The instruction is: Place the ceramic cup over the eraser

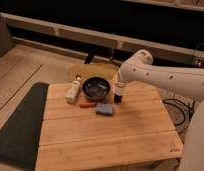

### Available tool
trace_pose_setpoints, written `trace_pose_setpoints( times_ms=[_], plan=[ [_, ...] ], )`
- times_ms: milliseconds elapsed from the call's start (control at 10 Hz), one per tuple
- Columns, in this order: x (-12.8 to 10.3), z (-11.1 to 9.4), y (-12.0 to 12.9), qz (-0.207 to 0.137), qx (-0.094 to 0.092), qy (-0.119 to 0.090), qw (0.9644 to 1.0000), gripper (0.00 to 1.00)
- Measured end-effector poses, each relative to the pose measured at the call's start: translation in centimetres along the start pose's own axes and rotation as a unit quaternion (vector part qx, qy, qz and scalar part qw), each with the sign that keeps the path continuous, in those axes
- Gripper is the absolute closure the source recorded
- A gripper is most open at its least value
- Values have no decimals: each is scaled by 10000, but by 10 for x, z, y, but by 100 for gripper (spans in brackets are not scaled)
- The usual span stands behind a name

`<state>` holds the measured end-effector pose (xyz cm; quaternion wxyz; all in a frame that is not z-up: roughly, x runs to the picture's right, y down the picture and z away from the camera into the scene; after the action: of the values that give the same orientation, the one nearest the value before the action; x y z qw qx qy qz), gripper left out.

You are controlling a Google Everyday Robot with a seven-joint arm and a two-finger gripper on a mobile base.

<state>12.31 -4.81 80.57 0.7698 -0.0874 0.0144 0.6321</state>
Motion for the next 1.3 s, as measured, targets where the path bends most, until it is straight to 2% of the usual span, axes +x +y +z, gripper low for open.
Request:
trace_pose_setpoints(
  times_ms=[300,600,1000,1300],
  plan=[
    [-2,11,1,15,-125,-129,9998,100],
    [9,25,3,21,-190,-43,9998,100],
    [25,46,-4,3,-136,138,9998,100],
    [24,63,3,-126,-275,79,9995,100]
  ],
)
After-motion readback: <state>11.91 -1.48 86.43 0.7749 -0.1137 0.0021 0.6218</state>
